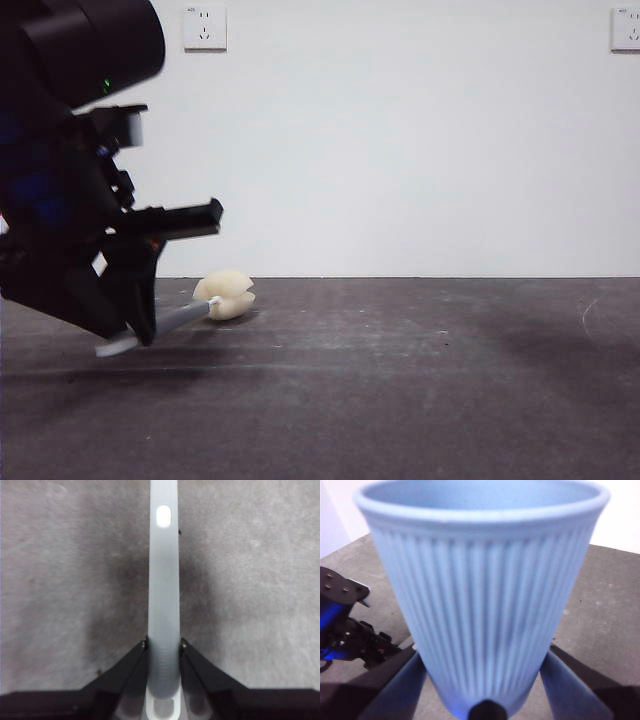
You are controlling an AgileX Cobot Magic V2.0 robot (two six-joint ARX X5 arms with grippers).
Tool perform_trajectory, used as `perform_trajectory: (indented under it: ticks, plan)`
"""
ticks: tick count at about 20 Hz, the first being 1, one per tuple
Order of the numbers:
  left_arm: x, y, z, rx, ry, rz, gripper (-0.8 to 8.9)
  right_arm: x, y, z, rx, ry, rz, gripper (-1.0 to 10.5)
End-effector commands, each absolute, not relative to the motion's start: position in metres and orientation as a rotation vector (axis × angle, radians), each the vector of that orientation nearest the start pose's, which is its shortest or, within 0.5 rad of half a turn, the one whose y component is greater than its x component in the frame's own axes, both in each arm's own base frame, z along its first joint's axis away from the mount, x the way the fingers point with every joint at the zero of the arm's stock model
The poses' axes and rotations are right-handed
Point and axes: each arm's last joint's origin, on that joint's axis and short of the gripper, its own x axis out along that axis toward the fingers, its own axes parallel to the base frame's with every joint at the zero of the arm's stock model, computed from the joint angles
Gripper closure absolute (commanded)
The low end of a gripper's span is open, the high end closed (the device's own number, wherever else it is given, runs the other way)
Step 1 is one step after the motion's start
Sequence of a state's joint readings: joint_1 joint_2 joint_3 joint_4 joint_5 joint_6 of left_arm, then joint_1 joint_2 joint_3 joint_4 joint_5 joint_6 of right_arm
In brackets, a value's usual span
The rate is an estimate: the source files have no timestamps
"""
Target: Pick up the cup brush,pick up the cup,insert the brush into the cup,clean the cup,put the cup brush back,put the cup back to the fixed position on the table
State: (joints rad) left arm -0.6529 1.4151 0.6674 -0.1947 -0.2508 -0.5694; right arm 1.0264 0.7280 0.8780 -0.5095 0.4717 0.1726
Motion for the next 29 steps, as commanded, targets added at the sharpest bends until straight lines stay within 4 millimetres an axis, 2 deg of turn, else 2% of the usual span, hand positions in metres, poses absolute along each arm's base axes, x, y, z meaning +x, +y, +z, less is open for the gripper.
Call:
perform_trajectory:
  ticks: [1, 8, 11, 12, 14, 15, 19, 21, 23, 26, 29]
  plan:
    - [0.209, -0.151, 0.157, -0.118, 0.92, -0.107, 8.22, 0.085, 0.116, 0.343, -0.067, 0.312, 0.52, 9.6]
    - [0.213, -0.154, 0.131, -0.058, 0.997, -0.062, 8.22, 0.085, 0.116, 0.343, -0.067, 0.312, 0.52, 9.6]
    - [0.214, -0.155, 0.131, -0.073, 1.004, -0.086, 8.01, 0.085, 0.116, 0.343, -0.069, 0.312, 0.52, 9.6]
    - [0.214, -0.156, 0.131, -0.082, 1.015, -0.102, 7.32, 0.085, 0.116, 0.343, -0.069, 0.313, 0.52, 9.6]
    - [0.213, -0.156, 0.131, -0.09, 1.03, -0.125, 4.91, 0.085, 0.116, 0.343, -0.069, 0.313, 0.52, 9.6]
    - [0.213, -0.157, 0.131, -0.099, 1.041, -0.143, 4.03, 0.086, 0.116, 0.343, -0.071, 0.315, 0.52, 9.6]
    - [0.21, -0.156, 0.134, -0.109, 1.064, -0.169, 3.94, 0.087, 0.118, 0.342, -0.075, 0.319, 0.519, 9.6]
    - [0.207, -0.154, 0.145, -0.102, 1.044, -0.186, 3.94, 0.087, 0.119, 0.341, -0.084, 0.323, 0.519, 9.6]
    - [0.202, -0.15, 0.163, -0.123, 0.992, -0.211, 3.95, 0.09, 0.124, 0.338, -0.152, 0.32, 0.526, 9.6]
    - [0.189, -0.14, 0.203, -0.173, 0.85, -0.275, 3.95, 0.103, 0.142, 0.327, -0.304, 0.31, 0.538, 9.6]
    - [0.166, -0.123, 0.239, -0.205, 0.73, -0.332, 3.95, 0.12, 0.158, 0.306, -0.305, 0.304, 0.508, 9.6]
